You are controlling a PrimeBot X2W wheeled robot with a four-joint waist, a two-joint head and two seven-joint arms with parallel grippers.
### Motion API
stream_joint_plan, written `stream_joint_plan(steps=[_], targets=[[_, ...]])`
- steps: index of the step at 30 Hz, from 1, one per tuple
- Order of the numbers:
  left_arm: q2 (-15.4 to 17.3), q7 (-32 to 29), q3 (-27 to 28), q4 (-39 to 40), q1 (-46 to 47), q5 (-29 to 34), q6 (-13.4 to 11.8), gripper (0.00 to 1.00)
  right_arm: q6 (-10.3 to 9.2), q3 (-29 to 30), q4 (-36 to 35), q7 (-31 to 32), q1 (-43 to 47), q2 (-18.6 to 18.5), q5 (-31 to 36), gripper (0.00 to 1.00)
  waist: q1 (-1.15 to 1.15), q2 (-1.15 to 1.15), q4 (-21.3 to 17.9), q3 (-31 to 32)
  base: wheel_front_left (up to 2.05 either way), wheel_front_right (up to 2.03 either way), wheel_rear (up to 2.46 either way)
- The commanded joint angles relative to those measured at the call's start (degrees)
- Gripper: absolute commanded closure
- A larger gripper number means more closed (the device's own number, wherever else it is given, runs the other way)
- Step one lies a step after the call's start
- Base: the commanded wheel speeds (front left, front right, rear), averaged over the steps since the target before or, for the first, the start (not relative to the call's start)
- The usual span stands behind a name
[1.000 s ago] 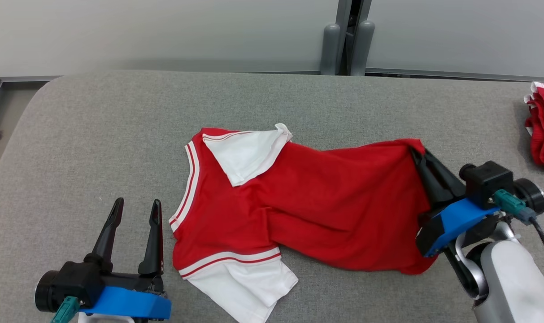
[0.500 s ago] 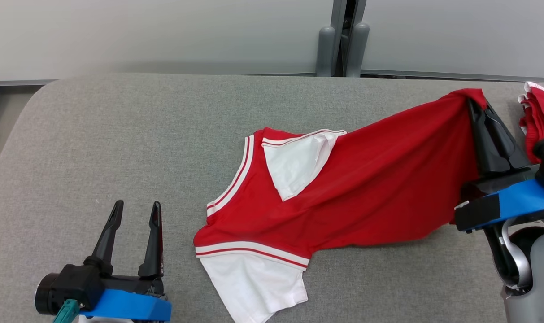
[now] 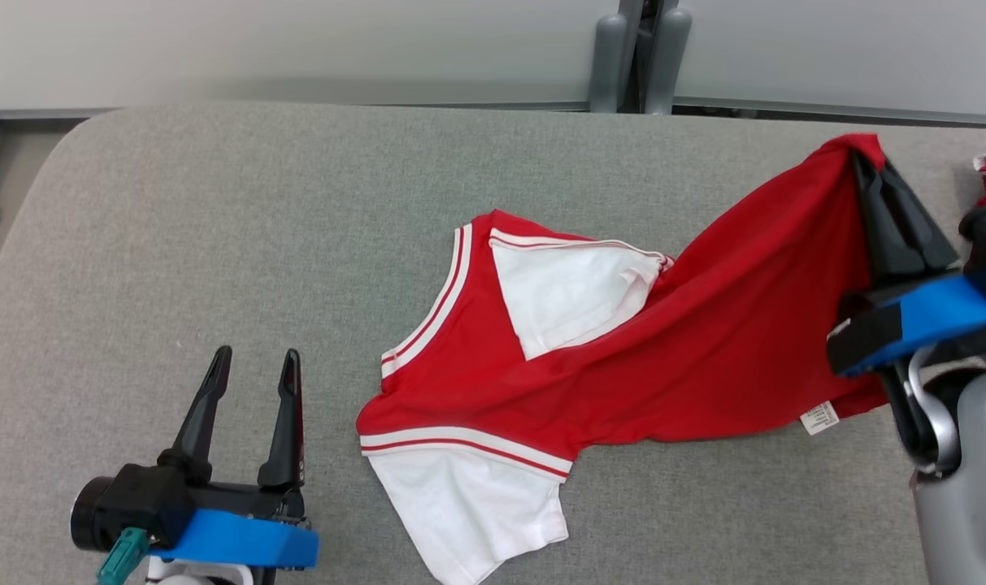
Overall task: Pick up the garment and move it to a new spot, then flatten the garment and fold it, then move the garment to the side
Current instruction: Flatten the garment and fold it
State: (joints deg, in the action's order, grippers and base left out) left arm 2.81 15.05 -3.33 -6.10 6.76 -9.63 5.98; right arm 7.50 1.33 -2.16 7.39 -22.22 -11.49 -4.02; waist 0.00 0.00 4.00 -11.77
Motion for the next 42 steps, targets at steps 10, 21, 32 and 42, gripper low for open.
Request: stream_joint_plan(steps=[10, 21, 32, 42], targets=[[0.19, 0.17, -2.42, -0.15, 4.84, -0.83, 0.29, 0.0, -0.02, -1.24, 17.29, -3.01, -16.56, -4.53, 2.44, 1.0, 0.0, 0.0, 4.2, -6.34, 0.0, 0.0, 0.0], [0.18, 0.17, -4.68, -1.06, 8.74, -2.04, 0.43, 0.0, -0.02, -1.34, 39.82, -7.69, -31.62, -6.11, 6.63, 0.0, 0.0, 0.0, 7.55, -10.21, 0.0, 0.0, 0.0], [0.2, 0.17, -2.8, -1.64, 5.57, -0.6, -0.03, 0.0, -0.02, 2.69, 45.79, -18.94, -26.15, -5.06, 7.16, 0.0, 0.0, 0.0, 3.2, -5.64, 0.0, 0.0, 0.0], [0.19, 0.17, -0.71, -0.67, 2.2, 0.7, 0.2, 0.0, -0.02, 5.79, 32.53, -18.37, -5.26, -2.91, 4.98, 0.0, 0.0, 0.0, -1.23, -2.18, 0.0, 0.0, 0.0]])
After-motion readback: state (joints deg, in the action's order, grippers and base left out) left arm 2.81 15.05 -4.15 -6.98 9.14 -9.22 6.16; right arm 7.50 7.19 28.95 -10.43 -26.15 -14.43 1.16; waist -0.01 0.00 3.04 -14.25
